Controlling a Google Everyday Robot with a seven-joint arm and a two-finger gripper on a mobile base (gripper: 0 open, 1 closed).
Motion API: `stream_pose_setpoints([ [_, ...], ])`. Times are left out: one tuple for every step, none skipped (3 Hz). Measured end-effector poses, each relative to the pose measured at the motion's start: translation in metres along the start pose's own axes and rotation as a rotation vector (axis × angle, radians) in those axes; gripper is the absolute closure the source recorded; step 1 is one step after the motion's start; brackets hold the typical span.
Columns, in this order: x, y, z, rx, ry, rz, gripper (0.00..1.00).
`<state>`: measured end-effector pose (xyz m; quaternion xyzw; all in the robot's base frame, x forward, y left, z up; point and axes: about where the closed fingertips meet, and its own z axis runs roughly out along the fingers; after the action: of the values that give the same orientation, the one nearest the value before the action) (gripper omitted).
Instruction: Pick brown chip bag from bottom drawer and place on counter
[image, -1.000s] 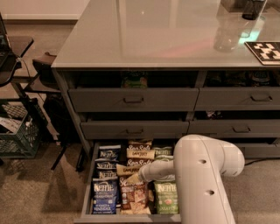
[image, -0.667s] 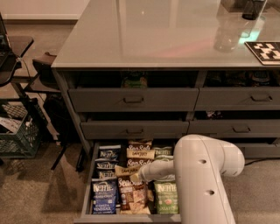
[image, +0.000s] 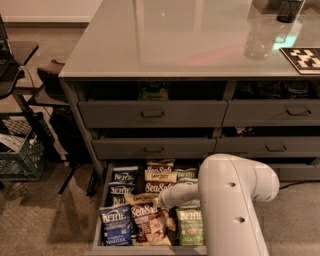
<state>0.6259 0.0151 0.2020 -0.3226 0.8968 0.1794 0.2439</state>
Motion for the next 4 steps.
stream_pose_setpoints([
  [0.0, 0.0, 0.0, 0.0, 0.0, 0.0, 1.0],
  [-0.009, 0.008, -0.019, -0.004, -0.022, -0.004, 1.0],
  [-0.033, 0.003, -0.082, 0.046, -0.108, 0.014, 1.0],
  [-0.06, -0.009, -0.166, 0.156, -0.211, 0.041, 1.0],
])
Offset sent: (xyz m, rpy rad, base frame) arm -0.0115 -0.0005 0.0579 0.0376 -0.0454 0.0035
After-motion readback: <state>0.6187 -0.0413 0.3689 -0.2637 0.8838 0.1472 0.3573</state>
